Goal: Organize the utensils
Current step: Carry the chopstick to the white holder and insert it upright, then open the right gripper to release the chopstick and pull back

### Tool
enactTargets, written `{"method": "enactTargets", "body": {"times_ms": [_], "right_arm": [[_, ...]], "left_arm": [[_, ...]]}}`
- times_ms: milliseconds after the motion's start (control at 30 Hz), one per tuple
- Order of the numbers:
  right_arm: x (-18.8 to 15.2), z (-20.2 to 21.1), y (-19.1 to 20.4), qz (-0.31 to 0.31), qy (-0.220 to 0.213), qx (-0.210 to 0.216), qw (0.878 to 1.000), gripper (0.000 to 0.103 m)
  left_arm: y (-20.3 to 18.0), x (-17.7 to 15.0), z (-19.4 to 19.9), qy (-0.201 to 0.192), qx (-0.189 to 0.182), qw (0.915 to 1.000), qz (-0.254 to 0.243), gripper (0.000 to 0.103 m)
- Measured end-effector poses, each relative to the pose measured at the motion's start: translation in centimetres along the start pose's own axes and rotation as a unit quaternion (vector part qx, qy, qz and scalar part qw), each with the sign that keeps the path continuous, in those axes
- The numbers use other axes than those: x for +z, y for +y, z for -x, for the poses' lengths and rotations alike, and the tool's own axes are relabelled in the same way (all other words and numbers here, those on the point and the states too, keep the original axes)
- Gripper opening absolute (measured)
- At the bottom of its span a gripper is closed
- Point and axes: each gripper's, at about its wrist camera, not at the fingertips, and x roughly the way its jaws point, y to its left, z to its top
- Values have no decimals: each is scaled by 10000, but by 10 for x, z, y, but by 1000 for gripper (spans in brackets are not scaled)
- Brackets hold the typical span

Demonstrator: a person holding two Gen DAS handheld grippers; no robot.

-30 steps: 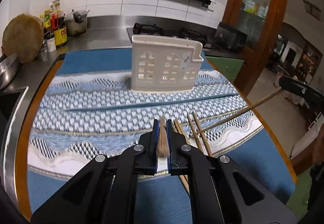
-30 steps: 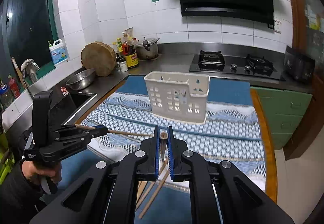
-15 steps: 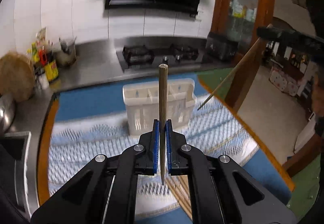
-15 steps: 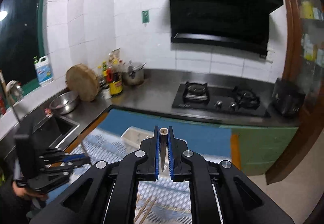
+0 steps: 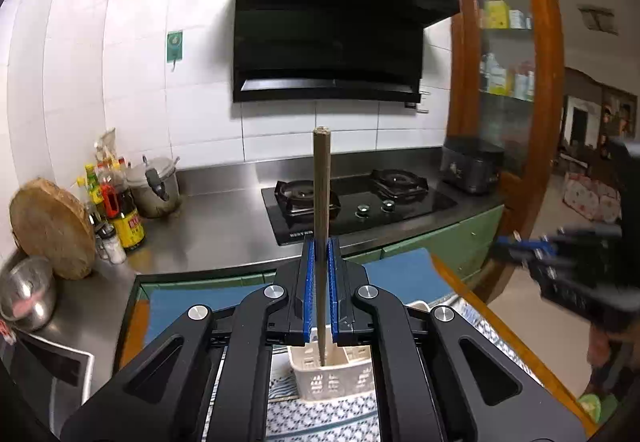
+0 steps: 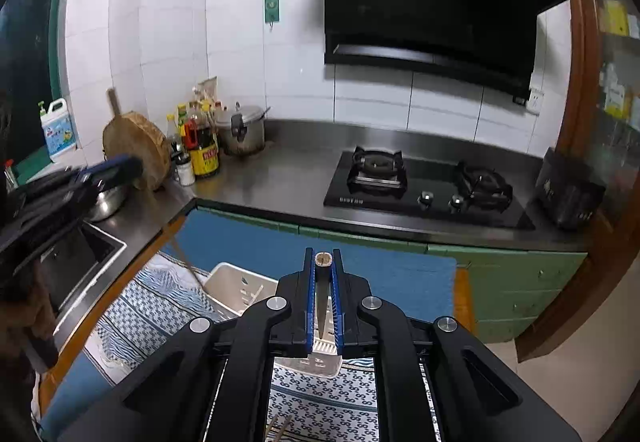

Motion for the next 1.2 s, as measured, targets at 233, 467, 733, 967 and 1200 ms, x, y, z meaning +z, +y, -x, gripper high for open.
{"method": "enactTargets", "body": {"times_ms": [233, 467, 733, 967, 1200], "right_arm": [[-22, -32, -2, -30, 294, 82, 9995, 7], [-36, -36, 1, 9, 293, -18, 9996, 17], [-55, 11, 13, 112, 33, -162, 9998, 34], [-130, 45, 31, -30, 341, 30, 9994, 38], [-233, 48, 52, -430, 1084, 269, 9928, 36]], "left_arm": [[13, -27, -49, 351, 57, 9990, 262, 5], [19, -44, -65, 683, 43, 9974, 236, 8], [10, -34, -24, 444, 62, 9989, 95, 32], [-3, -73, 32, 523, -45, 9986, 87, 50], [-6, -144, 69, 831, -81, 9959, 344, 63]]}}
